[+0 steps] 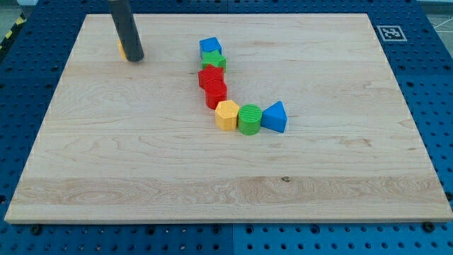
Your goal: Slide blue cube closer to red star
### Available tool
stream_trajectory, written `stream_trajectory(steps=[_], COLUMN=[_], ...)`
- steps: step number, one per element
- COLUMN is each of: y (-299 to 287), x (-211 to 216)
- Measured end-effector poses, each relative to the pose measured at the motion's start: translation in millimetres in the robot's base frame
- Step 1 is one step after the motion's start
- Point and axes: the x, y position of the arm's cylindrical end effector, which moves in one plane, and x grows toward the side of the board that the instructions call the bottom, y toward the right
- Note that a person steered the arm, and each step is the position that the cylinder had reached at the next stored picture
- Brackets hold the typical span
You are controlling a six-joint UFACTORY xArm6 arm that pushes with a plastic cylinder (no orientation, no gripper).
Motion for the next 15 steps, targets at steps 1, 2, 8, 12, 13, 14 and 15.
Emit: stream_trajectory(steps=[1,2,8,12,13,14,15], y=[-14.4,-28.9,172.3,95.9,79.3,92.8,119.4], x=[-32.5,-37.5,-61.3,-8.0,-8.0,4.3,28.3])
